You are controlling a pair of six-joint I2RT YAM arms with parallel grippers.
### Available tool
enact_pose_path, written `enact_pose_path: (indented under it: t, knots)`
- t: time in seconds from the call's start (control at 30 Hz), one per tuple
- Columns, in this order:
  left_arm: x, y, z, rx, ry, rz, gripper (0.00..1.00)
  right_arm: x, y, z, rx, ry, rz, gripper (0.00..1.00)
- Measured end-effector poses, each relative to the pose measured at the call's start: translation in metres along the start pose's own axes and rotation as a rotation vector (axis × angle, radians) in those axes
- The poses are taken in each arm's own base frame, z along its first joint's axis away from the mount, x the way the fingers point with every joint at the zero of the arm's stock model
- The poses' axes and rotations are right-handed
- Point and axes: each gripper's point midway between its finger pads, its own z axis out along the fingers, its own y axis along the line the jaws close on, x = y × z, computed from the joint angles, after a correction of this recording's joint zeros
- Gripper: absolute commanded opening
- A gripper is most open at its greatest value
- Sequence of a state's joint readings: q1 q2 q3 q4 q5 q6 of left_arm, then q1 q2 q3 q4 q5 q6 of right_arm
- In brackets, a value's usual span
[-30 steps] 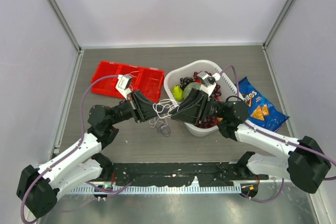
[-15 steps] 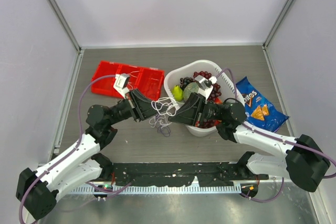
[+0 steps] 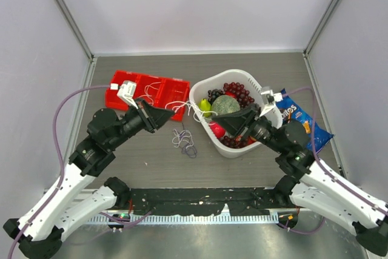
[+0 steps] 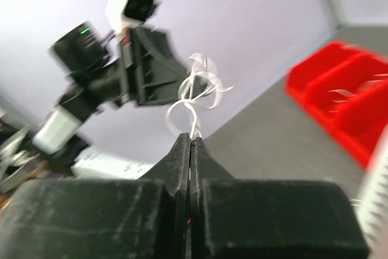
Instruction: Untangle the cables
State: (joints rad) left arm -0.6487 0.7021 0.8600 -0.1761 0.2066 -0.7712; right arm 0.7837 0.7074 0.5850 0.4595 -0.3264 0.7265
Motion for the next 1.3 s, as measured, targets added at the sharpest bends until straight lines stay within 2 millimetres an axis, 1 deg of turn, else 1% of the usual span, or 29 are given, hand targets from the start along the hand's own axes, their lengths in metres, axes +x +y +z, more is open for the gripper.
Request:
enact_pose_path:
  t: [0.1,0.17,0.2,0.27,0.33,0.4,0.47,0.53,0.63,0.73,0.8,0.87,0.9,1.0,1.07,1.1,1.17,1.3]
  knots:
    - [0.004,0.032,-0.008,-0.169,0.025,0.064,0.00,-0.019,-0.025,-0.011,0.197,-0.053,-0.076,0.01]
    - [0.009,0.049,-0.014,-0.252,0.050,0.099,0.00,-0.027,-0.045,-0.022,0.335,-0.068,-0.120,0.01]
    - [0.011,0.057,-0.017,-0.291,0.060,0.113,0.00,-0.029,-0.054,-0.026,0.389,-0.069,-0.134,0.01]
    - [0.016,0.072,-0.023,-0.358,0.081,0.143,0.00,-0.029,-0.080,-0.041,0.546,-0.058,-0.174,0.01]
    - [0.017,0.081,-0.029,-0.405,0.091,0.166,0.00,-0.025,-0.100,-0.055,0.656,-0.036,-0.203,0.01]
    - [0.014,0.087,-0.036,-0.446,0.081,0.191,0.00,-0.022,-0.115,-0.070,0.755,-0.016,-0.233,0.01]
    - [0.005,0.090,-0.045,-0.484,0.050,0.216,0.00,-0.020,-0.127,-0.083,0.835,0.005,-0.261,0.01]
    - [-0.006,0.091,-0.054,-0.516,0.003,0.231,0.00,-0.020,-0.135,-0.094,0.896,0.016,-0.286,0.01]
    - [-0.029,0.095,-0.075,-0.593,-0.105,0.245,0.00,-0.026,-0.139,-0.107,0.960,0.011,-0.313,0.01]
    - [-0.048,0.099,-0.102,-0.664,-0.222,0.249,0.00,-0.038,-0.139,-0.119,1.019,-0.023,-0.340,0.01]
    - [-0.066,0.099,-0.130,-0.713,-0.347,0.245,0.00,-0.046,-0.139,-0.131,1.066,-0.057,-0.353,0.01]
    - [-0.080,0.097,-0.154,-0.739,-0.447,0.233,0.00,-0.053,-0.139,-0.141,1.102,-0.089,-0.364,0.01]
    - [-0.089,0.096,-0.171,-0.759,-0.521,0.225,0.00,-0.057,-0.138,-0.147,1.121,-0.107,-0.369,0.01]
    - [-0.105,0.094,-0.212,-0.801,-0.669,0.215,0.00,-0.070,-0.133,-0.162,1.163,-0.170,-0.379,0.01]
    - [-0.111,0.093,-0.232,-0.822,-0.734,0.217,0.00,-0.078,-0.130,-0.171,1.188,-0.212,-0.384,0.01]
    - [-0.114,0.092,-0.242,-0.834,-0.764,0.219,0.00,-0.079,-0.130,-0.172,1.191,-0.217,-0.385,0.01]
    - [-0.119,0.092,-0.255,-0.858,-0.799,0.230,0.00,-0.082,-0.128,-0.175,1.192,-0.235,-0.385,0.01]
    - [-0.125,0.089,-0.263,-0.884,-0.803,0.277,0.00,-0.084,-0.122,-0.173,1.157,-0.241,-0.389,0.01]
